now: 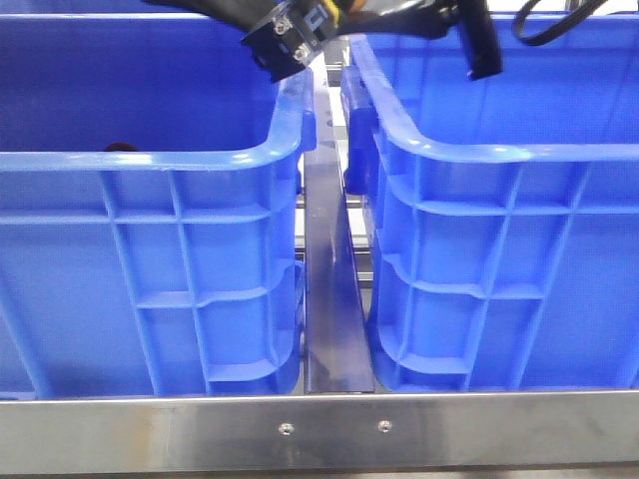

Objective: Pick red and yellow buttons and place in box
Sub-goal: 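Grasp the yellow button with the right gripper and open the left gripper, then carry the yellow button with the right gripper over the empty bin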

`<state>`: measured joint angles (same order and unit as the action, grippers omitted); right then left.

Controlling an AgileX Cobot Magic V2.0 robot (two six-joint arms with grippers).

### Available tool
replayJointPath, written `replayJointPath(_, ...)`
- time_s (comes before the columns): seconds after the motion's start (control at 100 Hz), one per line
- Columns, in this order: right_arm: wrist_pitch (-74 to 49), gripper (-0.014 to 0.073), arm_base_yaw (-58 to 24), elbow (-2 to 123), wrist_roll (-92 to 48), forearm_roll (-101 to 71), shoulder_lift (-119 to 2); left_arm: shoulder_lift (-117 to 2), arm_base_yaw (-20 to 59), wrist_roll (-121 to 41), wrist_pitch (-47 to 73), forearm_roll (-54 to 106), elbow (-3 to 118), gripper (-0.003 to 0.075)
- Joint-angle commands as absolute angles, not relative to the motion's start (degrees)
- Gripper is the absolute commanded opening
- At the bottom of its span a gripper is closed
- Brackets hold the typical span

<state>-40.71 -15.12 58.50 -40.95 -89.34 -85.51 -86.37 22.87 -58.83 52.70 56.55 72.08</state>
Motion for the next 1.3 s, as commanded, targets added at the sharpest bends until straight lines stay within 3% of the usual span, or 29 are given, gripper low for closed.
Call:
replayJointPath(0.0,-41.92,0.0204,-13.51,60.58,-42.96,-92.98,-81.93,-83.87,23.39,-58.83,53.14,59.71,75.23,0.0650)
replayJointPath(0.23,-41.95,0.0204,-6.53,60.63,-48.03,-93.04,-76.99,-83.87,23.39,-58.83,54.04,59.66,77.41,0.0636)
replayJointPath(0.42,-36.91,0.0204,0.25,60.63,-67.61,-92.18,-74.50,-83.87,23.39,-58.83,54.65,59.66,77.41,0.0636)
replayJointPath(0.7,-21.99,0.0204,0.59,59.75,-93.59,-90.09,-76.55,-83.87,23.39,-58.83,54.65,59.66,77.41,0.0636)
replayJointPath(0.87,-12.93,0.0204,0.59,59.81,-95.67,-93.23,-81.12,-83.87,23.39,-58.83,54.65,60.01,77.41,0.0636)
replayJointPath(1.29,-15.62,0.0204,0.59,62.60,-98.51,-99.59,-94.18,-83.87,23.39,-58.83,54.65,60.04,77.41,0.0636)
